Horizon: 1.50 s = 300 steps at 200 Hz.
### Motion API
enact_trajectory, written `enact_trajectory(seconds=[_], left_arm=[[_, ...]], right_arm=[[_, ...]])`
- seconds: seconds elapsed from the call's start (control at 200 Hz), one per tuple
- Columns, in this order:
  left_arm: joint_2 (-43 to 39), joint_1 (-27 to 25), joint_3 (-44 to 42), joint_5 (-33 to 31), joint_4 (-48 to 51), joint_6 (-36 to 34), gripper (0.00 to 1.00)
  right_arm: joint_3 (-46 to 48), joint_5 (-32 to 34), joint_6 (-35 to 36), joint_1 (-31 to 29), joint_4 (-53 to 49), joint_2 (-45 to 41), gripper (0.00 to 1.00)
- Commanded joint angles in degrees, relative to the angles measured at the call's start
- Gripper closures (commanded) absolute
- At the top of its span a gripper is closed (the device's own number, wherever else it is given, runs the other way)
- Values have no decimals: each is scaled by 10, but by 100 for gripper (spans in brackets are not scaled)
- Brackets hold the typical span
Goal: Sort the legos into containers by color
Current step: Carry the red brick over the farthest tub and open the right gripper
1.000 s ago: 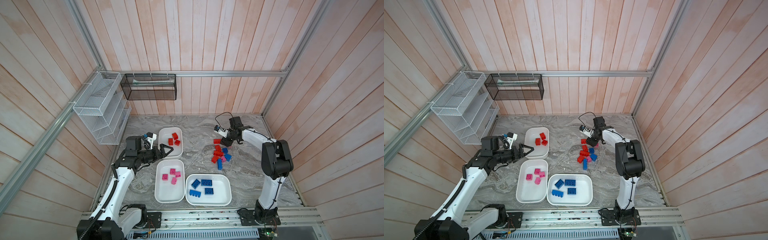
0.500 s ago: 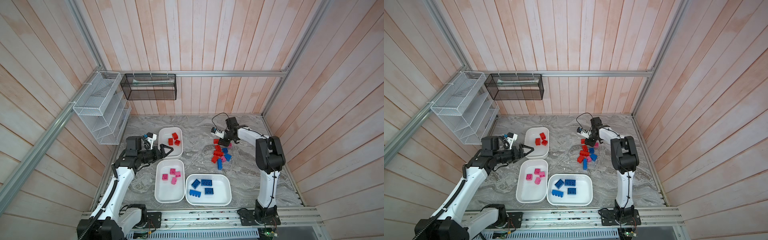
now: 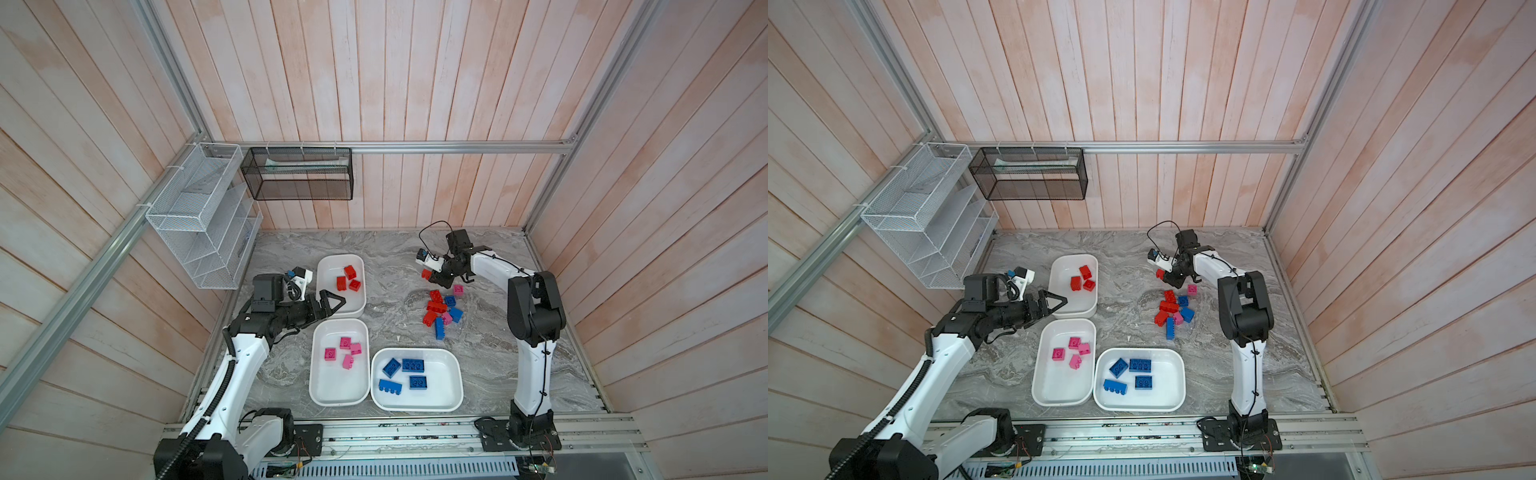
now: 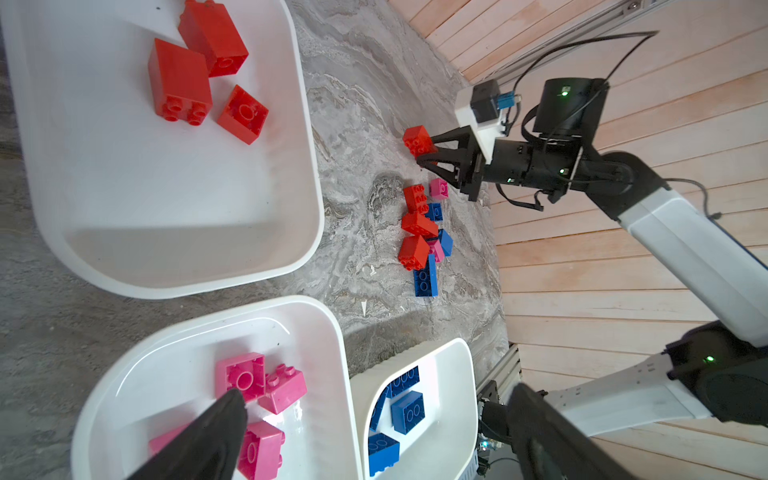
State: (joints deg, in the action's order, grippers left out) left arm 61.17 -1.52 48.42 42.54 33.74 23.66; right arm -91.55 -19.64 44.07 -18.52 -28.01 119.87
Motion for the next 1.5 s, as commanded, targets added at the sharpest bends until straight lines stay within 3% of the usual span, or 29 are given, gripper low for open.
enact_trajectory(seconds=[0.0, 0.145, 0.29, 0.495, 0.68, 1.095, 1.315, 1.495], left_arm=[[-12, 8, 17, -23, 11, -14, 0], [-19, 27, 26, -35, 32, -24, 0], [-29, 38, 26, -51, 51, -33, 0], [-41, 45, 25, -63, 61, -38, 0], [-43, 48, 22, -71, 62, -37, 0], [-49, 50, 11, -75, 59, -34, 0], [-49, 50, 10, -73, 58, -34, 0], [-49, 50, 11, -70, 59, -35, 0]], right_arm=[[-5, -64, -59, -55, 37, -53, 88], [-17, -99, -138, -134, 95, -54, 88], [-84, -106, -187, -202, 117, 2, 87], [-235, -81, -185, -249, 61, 123, 87], [-345, -56, -201, -261, 29, 211, 86], [-378, -37, -313, -275, 159, 273, 84], [-428, 32, -300, -275, 148, 312, 82], [-437, 81, -276, -275, 145, 312, 75]])
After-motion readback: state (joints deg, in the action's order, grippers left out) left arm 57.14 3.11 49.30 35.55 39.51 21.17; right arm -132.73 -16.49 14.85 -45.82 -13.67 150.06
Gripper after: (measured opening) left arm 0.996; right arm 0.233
